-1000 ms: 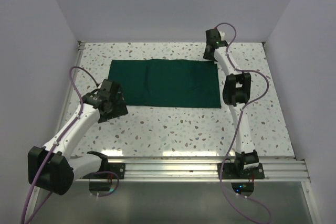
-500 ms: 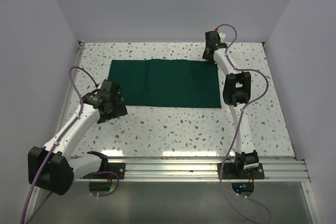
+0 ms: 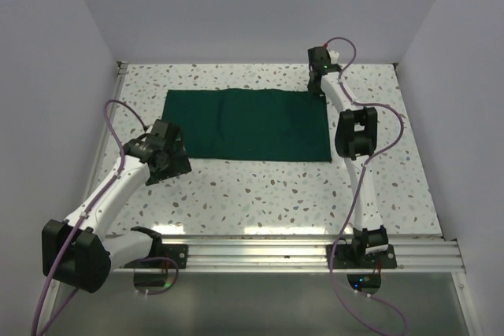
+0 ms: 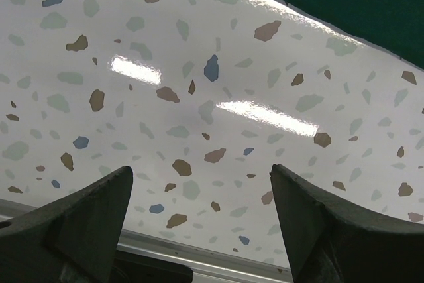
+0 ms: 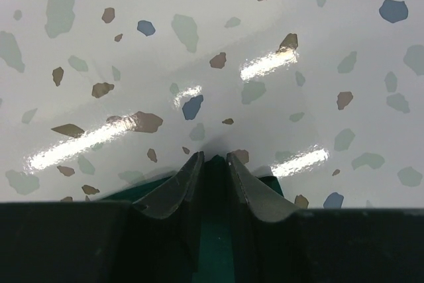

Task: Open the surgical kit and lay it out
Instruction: Open the surgical kit at the center of the board.

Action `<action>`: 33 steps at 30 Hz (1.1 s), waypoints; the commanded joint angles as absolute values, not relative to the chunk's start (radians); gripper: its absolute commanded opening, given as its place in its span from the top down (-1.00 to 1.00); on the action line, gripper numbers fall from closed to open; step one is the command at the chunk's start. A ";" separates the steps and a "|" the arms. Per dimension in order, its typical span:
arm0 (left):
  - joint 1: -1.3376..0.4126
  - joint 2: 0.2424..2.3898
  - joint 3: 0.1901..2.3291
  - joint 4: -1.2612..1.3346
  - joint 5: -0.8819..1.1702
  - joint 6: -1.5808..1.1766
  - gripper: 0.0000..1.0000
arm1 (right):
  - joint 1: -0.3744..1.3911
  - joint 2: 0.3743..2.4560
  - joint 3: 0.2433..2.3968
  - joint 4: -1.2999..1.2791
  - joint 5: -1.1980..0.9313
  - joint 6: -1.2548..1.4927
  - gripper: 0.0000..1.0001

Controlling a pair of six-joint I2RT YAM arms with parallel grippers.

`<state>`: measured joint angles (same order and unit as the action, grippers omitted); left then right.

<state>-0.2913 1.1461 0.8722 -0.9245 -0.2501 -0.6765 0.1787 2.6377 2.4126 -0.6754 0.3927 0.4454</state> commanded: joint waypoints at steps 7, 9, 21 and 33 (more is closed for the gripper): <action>-0.291 1.144 0.874 -0.914 -0.232 -0.646 -0.79 | 0.193 2.608 2.373 -0.749 0.385 0.472 0.93; -0.291 1.146 0.879 -0.914 -0.241 -0.635 -0.79 | 0.193 2.594 2.378 -0.747 0.393 0.471 1.00; -0.290 1.206 1.156 -0.969 -0.293 -0.546 -0.89 | 0.270 2.286 2.287 -0.729 0.359 0.405 1.00; -0.288 1.129 1.253 -1.026 -0.291 -0.506 -0.99 | 0.577 1.850 1.784 -0.744 0.298 0.537 1.00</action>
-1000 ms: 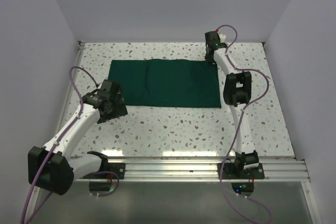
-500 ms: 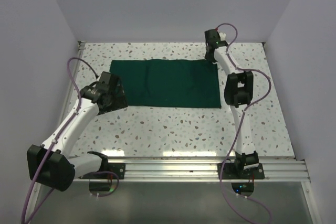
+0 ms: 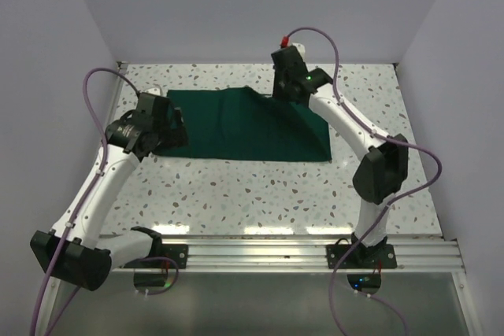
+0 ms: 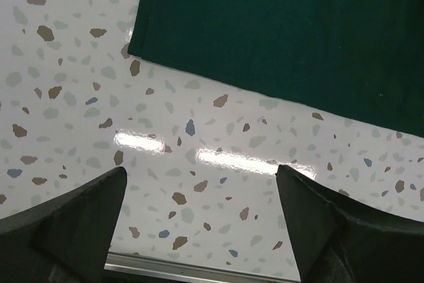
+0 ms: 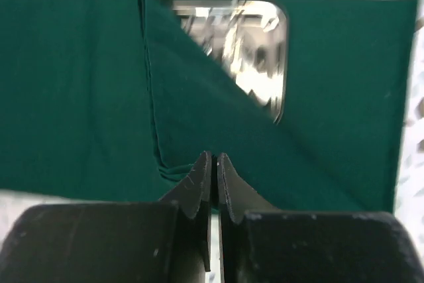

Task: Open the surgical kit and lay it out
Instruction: Open the surgical kit at the center of the board.

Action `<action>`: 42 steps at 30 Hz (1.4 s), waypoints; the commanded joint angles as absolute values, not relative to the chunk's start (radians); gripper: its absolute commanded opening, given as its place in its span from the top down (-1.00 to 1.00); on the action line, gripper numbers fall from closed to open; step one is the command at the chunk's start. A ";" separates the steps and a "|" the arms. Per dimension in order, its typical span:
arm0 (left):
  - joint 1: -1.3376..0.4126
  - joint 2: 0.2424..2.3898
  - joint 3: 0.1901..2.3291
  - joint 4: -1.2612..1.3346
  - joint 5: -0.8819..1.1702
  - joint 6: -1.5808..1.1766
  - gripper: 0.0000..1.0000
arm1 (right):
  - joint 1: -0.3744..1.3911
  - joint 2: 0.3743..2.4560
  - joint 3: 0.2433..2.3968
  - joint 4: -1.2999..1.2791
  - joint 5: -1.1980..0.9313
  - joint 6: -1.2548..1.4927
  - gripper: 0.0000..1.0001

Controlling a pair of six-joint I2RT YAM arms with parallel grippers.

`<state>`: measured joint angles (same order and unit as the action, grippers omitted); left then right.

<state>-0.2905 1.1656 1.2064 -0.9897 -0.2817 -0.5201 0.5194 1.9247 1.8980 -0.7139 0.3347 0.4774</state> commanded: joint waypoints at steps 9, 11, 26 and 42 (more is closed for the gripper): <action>-0.288 1.068 1.348 -1.080 -0.367 -0.578 -0.99 | 0.791 1.282 1.205 -0.891 0.229 0.780 1.00; -0.288 1.072 1.380 -1.101 -0.357 -0.604 -0.99 | 0.810 1.080 1.116 -0.972 0.207 0.820 1.00; -0.290 0.934 1.345 -1.209 -0.328 -0.759 -0.99 | 0.811 0.601 0.960 -1.495 0.129 0.891 -0.97; -0.243 1.214 1.282 -0.835 -0.342 -0.525 -0.99 | 0.775 1.048 1.235 -1.125 0.350 0.568 -0.97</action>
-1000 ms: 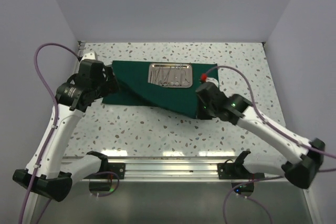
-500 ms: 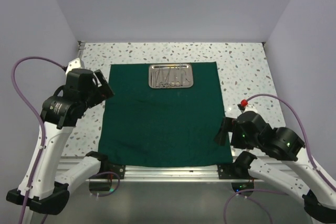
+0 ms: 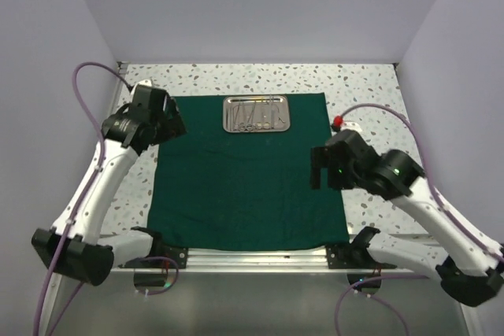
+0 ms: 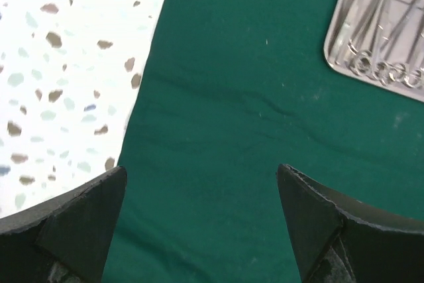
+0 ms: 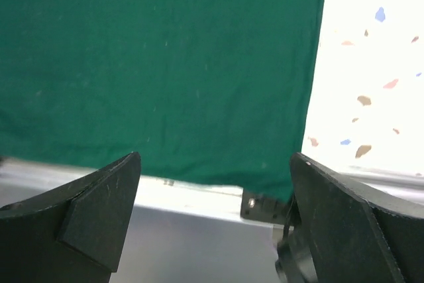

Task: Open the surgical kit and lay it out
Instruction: Open the surgical kit at the center of the board, then smooth out the surgical kit at the center of the board.

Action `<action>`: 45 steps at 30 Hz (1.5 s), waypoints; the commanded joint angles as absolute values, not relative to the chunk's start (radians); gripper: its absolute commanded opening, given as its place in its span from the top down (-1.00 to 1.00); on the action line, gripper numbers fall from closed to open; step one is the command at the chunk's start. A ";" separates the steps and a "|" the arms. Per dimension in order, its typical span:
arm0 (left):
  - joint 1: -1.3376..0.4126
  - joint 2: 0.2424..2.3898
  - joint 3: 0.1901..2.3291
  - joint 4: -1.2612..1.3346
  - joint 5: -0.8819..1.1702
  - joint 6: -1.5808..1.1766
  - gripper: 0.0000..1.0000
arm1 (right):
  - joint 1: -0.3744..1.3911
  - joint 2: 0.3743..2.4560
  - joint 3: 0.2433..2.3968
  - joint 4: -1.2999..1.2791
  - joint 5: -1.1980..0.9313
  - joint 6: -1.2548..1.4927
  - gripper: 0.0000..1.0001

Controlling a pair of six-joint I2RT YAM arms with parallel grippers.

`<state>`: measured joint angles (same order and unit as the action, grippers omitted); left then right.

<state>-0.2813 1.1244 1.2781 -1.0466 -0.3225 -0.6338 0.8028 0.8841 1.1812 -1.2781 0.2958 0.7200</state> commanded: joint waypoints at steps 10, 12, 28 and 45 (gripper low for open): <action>0.063 1.736 1.555 -0.569 -0.160 -0.370 -0.99 | 0.249 1.674 1.641 -0.930 0.213 0.396 -0.96; 0.092 1.871 1.615 -0.563 -0.134 -0.353 -0.99 | 0.204 1.768 1.759 -0.937 0.204 0.414 -0.96; 0.084 2.200 1.696 -0.497 0.054 -0.382 -0.68 | 0.086 2.361 2.184 -0.959 0.155 0.385 -0.89; -0.026 2.341 1.825 -0.575 0.005 -0.410 1.00 | 0.071 2.609 2.367 -0.939 0.028 0.475 1.00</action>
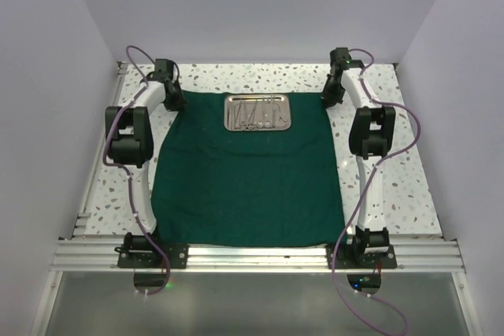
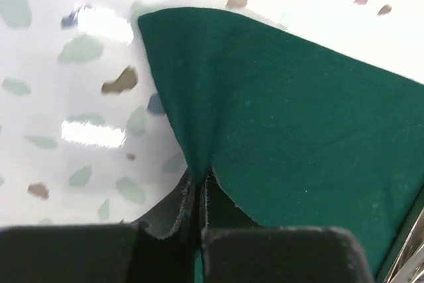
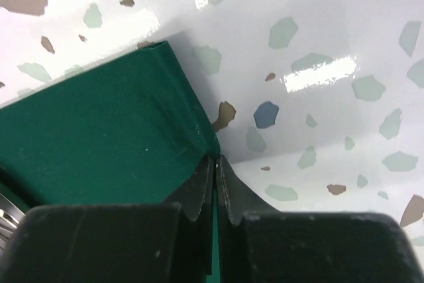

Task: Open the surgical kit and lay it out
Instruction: Smooth out the surgical kit at the center of the board.

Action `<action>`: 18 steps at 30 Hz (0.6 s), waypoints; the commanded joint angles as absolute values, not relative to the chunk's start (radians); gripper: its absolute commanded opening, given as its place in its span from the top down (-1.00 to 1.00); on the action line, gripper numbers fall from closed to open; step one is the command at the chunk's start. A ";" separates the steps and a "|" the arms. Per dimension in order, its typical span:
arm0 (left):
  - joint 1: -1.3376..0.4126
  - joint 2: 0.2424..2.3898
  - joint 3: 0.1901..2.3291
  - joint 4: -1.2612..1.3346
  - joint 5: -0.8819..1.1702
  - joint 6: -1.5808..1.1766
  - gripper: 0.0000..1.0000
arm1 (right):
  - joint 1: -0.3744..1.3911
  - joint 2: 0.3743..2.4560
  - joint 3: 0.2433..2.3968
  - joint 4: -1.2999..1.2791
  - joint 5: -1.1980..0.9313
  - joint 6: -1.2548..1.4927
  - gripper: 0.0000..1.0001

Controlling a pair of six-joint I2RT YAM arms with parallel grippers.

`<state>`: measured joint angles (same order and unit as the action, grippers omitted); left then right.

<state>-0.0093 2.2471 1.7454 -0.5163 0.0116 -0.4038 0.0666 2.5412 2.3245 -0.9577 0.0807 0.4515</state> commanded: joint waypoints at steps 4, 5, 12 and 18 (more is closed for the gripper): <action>-0.026 2.397 1.960 -0.635 0.003 -0.408 1.00 | 0.069 2.638 2.448 -0.925 0.032 0.486 1.00; -0.026 2.420 1.988 -0.646 0.003 -0.410 1.00 | 0.068 2.641 2.459 -0.922 0.028 0.495 1.00; -0.005 2.430 2.057 -0.652 -0.032 -0.465 1.00 | 0.063 2.669 2.569 -0.899 0.047 0.515 1.00; 0.000 2.358 1.967 -0.626 -0.141 -0.505 1.00 | 0.060 2.640 2.548 -0.894 0.133 0.511 1.00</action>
